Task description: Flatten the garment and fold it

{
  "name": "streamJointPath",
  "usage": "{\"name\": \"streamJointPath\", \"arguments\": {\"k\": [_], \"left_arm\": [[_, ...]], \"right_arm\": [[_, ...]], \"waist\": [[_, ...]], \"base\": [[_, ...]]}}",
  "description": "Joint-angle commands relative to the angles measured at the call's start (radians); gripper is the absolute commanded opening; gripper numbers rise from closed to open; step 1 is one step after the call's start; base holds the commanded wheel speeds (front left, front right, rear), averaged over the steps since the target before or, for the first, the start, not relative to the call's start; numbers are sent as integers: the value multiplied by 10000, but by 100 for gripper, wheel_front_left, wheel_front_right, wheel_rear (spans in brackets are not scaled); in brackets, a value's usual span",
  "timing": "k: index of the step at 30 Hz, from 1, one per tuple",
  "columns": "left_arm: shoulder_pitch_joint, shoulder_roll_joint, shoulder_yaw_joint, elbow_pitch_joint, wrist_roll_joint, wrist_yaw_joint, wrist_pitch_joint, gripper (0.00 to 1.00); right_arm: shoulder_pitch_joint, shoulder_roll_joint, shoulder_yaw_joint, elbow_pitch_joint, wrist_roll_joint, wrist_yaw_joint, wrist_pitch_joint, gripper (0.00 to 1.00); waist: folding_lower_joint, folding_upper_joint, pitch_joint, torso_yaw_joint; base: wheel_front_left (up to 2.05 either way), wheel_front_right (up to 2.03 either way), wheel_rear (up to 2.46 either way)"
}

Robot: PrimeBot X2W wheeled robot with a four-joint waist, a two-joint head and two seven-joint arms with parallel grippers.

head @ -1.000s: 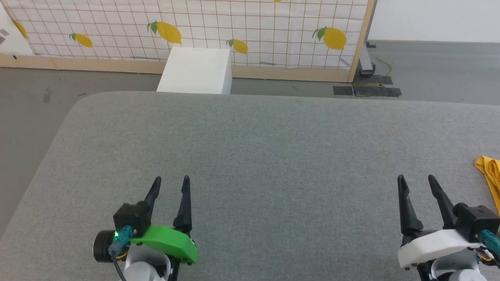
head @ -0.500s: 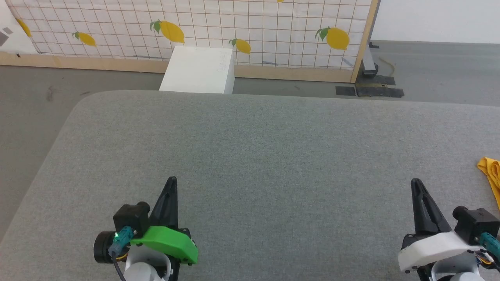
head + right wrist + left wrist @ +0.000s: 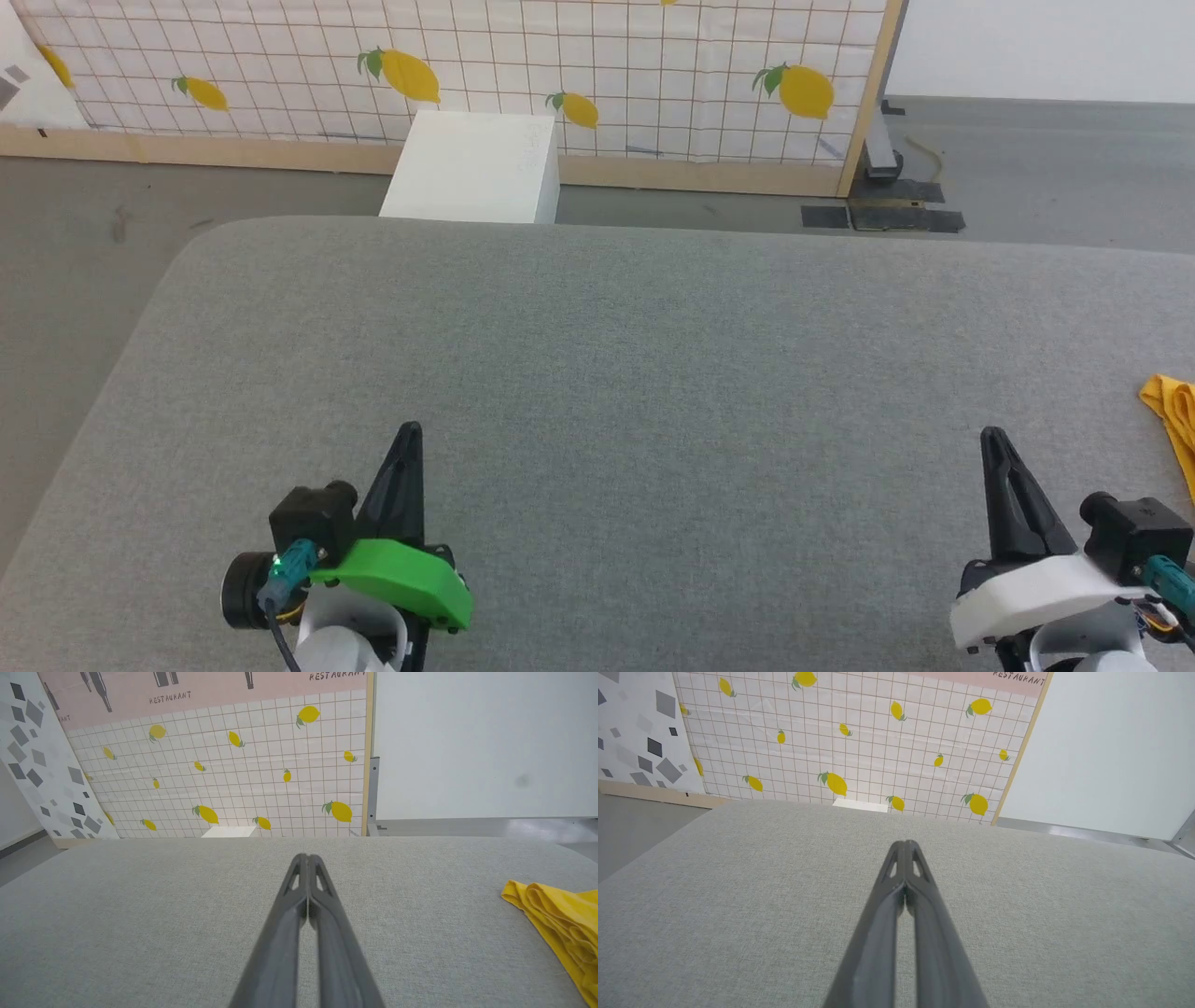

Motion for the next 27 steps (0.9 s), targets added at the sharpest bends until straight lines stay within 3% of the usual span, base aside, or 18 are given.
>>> {"name": "streamJointPath", "arguments": {"k": [1,27], "left_arm": [[53,-2,33,-91,103,26,43,0],[300,-11,302,-744,649,146,652,0]], "right_arm": [[-11,1,36,-52,-54,-1,44,0],[-63,7,284,-319,-385,-4,418,0]], "waist": [[0,0,1,-5],[0,0,30,-107]], "base": [[0,0,0],[0,0,0]]}}
